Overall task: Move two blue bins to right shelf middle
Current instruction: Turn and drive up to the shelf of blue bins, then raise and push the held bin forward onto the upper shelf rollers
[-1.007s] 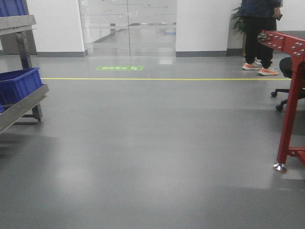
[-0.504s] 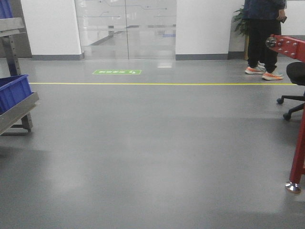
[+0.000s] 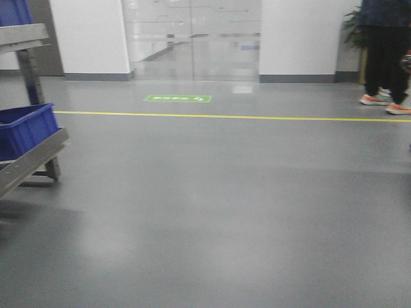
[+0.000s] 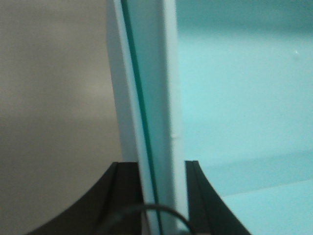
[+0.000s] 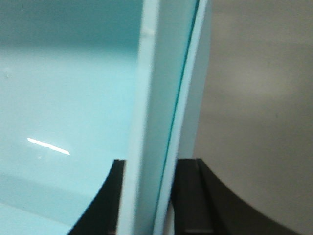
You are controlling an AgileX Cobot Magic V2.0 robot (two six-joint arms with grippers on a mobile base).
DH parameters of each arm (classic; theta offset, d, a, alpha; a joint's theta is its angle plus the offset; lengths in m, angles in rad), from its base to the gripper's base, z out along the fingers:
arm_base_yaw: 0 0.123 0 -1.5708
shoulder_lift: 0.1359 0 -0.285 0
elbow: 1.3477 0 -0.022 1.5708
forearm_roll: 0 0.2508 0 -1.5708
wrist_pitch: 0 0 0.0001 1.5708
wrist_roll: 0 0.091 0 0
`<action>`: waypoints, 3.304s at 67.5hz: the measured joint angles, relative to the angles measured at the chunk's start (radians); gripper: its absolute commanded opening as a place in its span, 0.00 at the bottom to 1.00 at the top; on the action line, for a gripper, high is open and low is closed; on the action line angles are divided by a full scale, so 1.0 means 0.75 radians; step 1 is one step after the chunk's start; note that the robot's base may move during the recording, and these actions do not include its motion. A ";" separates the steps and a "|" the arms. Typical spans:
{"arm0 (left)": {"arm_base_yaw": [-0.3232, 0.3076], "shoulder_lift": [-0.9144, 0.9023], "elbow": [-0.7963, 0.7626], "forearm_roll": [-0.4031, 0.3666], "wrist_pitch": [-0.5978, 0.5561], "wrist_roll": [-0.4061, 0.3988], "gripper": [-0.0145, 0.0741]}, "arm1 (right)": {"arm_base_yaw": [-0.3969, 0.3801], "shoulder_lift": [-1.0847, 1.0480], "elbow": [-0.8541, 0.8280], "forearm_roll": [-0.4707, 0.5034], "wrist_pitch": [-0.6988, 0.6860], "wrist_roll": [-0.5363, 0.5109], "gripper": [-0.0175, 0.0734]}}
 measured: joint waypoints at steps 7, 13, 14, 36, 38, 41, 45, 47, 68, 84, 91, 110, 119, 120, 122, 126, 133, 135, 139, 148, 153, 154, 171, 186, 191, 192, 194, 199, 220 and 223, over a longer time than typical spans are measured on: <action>0.000 0.000 0.000 0.000 0.000 0.000 0.04 | 0.000 0.000 0.000 0.000 0.000 0.000 0.02; 0.000 0.000 0.000 0.000 0.000 0.000 0.04 | 0.000 0.000 0.000 0.000 0.000 0.000 0.02; 0.000 0.000 0.000 0.000 0.000 0.000 0.04 | 0.000 0.000 0.000 0.000 0.000 0.000 0.02; 0.000 0.000 0.000 0.000 0.000 0.000 0.04 | 0.000 0.000 0.000 0.000 0.000 0.000 0.02; 0.000 0.000 0.000 0.000 0.000 0.000 0.04 | 0.000 0.000 0.000 0.000 0.000 0.000 0.02; 0.000 0.000 0.000 0.000 0.000 0.000 0.04 | 0.000 0.000 0.000 0.000 0.000 0.000 0.02; 0.000 0.000 0.000 0.000 0.000 0.000 0.04 | 0.000 0.000 0.000 0.000 0.000 0.000 0.02; 0.000 0.000 0.000 0.000 0.000 0.000 0.04 | 0.000 0.000 0.000 0.000 0.000 0.000 0.02; 0.000 0.000 0.000 0.000 0.000 0.000 0.04 | 0.000 0.000 0.000 0.000 -0.003 0.000 0.02; 0.000 0.000 0.000 0.000 0.000 0.000 0.04 | 0.000 0.000 0.000 0.000 -0.003 0.000 0.02; 0.000 0.000 0.000 0.000 0.000 0.000 0.04 | 0.000 0.000 0.000 0.000 -0.003 0.000 0.02; 0.000 0.000 0.000 0.000 0.000 0.000 0.04 | 0.000 0.000 0.000 0.000 -0.005 0.000 0.02; 0.000 0.000 0.000 0.000 0.000 0.000 0.04 | 0.000 0.000 0.000 0.000 -0.005 0.000 0.02; 0.000 0.000 0.000 0.000 0.000 0.000 0.04 | 0.000 0.000 0.000 0.000 -0.005 0.000 0.02; 0.000 0.000 0.000 0.000 0.000 0.000 0.04 | 0.000 0.000 0.000 0.000 -0.007 0.000 0.02; 0.000 0.000 0.000 0.000 0.000 0.000 0.04 | 0.000 0.000 0.000 0.000 -0.007 0.000 0.02; 0.000 0.000 0.000 0.000 0.000 0.000 0.04 | 0.000 0.000 0.000 0.000 -0.007 0.000 0.02; 0.000 0.000 0.000 0.000 0.000 0.000 0.04 | 0.000 0.000 0.000 0.000 -0.007 0.000 0.02; 0.000 0.000 0.000 0.000 0.000 0.000 0.04 | 0.000 0.000 0.000 0.000 -0.007 0.000 0.02; 0.000 0.000 0.000 0.000 0.000 0.000 0.04 | 0.000 0.000 0.000 0.000 -0.007 0.000 0.02; 0.000 0.000 0.000 0.000 0.000 0.000 0.04 | 0.000 0.000 0.000 0.000 -0.008 0.000 0.02; 0.000 0.000 0.000 0.000 0.000 0.000 0.04 | 0.000 0.000 0.000 0.000 -0.008 0.000 0.02; 0.000 0.000 0.000 0.000 0.000 0.000 0.04 | 0.000 0.000 0.000 0.000 -0.008 0.000 0.02; 0.000 0.000 0.000 0.000 0.000 0.000 0.04 | 0.000 0.000 0.000 0.000 -0.008 0.000 0.02; 0.000 0.000 0.000 0.000 0.000 0.000 0.04 | 0.000 0.000 0.000 0.000 -0.008 0.000 0.02; 0.000 0.000 0.000 0.000 0.000 0.000 0.04 | 0.000 0.000 0.000 0.000 -0.008 0.000 0.02; 0.000 0.000 0.000 0.000 0.000 0.000 0.04 | 0.000 0.000 0.000 0.000 -0.008 0.000 0.02; 0.000 0.000 0.000 0.000 0.000 0.000 0.04 | 0.000 0.000 0.000 0.000 -0.008 0.000 0.02; 0.000 0.000 0.000 0.000 0.000 0.000 0.04 | 0.000 0.000 0.000 0.000 -0.008 0.000 0.02; 0.000 0.000 0.000 0.000 0.000 0.000 0.04 | 0.000 0.000 0.000 0.000 -0.008 0.000 0.02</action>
